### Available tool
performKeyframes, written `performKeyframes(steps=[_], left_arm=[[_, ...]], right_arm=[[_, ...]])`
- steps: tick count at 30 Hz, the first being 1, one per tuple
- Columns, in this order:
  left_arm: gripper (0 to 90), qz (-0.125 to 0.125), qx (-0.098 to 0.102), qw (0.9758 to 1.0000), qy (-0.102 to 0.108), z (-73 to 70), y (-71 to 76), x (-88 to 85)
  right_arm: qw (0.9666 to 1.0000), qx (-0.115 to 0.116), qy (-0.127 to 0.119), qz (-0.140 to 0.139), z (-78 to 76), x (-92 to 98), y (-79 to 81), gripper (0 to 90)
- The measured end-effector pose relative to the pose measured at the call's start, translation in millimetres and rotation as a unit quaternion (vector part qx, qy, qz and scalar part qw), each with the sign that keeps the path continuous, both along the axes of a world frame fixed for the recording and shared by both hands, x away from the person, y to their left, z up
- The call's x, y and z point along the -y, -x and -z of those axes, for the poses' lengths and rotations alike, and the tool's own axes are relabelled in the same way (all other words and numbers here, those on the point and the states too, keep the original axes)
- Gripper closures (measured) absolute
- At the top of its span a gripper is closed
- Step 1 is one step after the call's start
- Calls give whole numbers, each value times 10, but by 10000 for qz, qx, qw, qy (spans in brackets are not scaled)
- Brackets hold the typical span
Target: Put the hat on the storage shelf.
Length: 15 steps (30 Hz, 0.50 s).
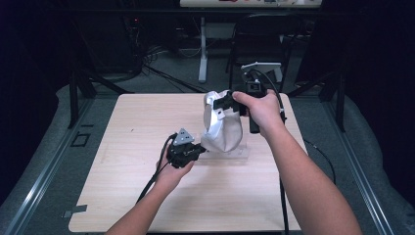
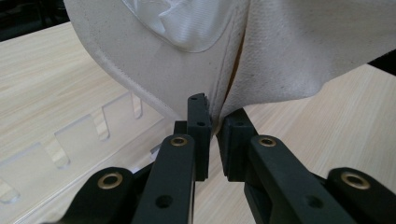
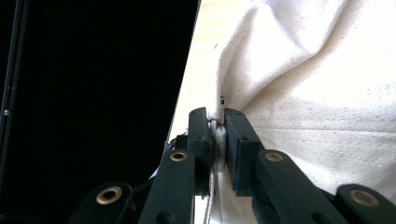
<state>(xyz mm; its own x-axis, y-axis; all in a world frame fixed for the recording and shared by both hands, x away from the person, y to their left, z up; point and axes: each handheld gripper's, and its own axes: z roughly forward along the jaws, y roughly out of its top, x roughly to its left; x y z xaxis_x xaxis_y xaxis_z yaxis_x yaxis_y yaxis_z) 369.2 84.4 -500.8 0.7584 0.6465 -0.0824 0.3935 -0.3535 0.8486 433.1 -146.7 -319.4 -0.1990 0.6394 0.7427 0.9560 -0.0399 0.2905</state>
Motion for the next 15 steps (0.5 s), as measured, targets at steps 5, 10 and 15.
performKeyframes(steps=[5,10,15], left_arm=[[848,-114,19,9999,-109,24,42,7],[852,-367,-23,9992,-181,64,105,43],[854,-494,-103,9982,-324,105,128,81]], right_arm=[[10000,-37,-28,-49,45,-26,-6,818],[10000,-46,-22,-54,77,-30,-2,818],[10000,-91,11,-17,114,1,-10,818]])
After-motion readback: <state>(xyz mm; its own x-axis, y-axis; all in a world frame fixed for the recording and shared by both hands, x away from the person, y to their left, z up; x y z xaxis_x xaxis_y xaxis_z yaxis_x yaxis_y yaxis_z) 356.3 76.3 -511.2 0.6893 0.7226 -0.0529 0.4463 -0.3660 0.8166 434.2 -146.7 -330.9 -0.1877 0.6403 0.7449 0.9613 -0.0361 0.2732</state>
